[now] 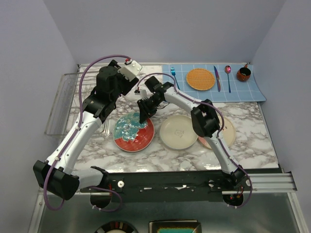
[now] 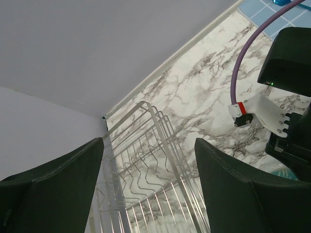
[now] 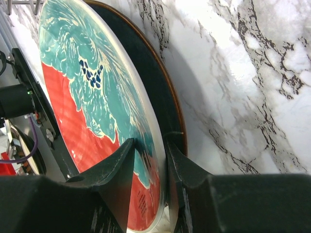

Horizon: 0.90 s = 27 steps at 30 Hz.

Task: Unload the plates from the dish rack
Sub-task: Place the plate at the center of the board.

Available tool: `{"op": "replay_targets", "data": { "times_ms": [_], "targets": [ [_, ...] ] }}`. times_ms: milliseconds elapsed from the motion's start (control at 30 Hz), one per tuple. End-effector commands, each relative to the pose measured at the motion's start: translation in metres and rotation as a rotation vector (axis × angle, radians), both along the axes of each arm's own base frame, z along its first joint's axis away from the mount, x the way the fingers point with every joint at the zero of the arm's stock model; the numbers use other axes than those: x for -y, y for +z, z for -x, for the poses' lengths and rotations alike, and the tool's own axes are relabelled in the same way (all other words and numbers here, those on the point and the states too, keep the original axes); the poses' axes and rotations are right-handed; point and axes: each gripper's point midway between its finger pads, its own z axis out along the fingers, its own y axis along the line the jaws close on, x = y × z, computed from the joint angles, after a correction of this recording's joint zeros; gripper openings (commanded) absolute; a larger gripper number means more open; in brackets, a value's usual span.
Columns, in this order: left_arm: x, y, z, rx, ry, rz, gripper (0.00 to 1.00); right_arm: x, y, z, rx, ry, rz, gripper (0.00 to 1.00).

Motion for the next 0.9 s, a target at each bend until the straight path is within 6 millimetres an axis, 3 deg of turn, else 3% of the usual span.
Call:
{"op": "replay_targets", "data": {
  "times_ms": [0,867],
  "targets": [
    [0.001,0.009,0.004,0.03,-0.021,0.018,0.84,0.003,-0.001,-0.001,0.058,0.005,0.05,0.39],
    [0.004,0.007,0.003,0.019,-0.038,0.013,0.84,0.03,-0.027,-0.025,0.209,-0.039,0.224,0.39]
  ]
}}
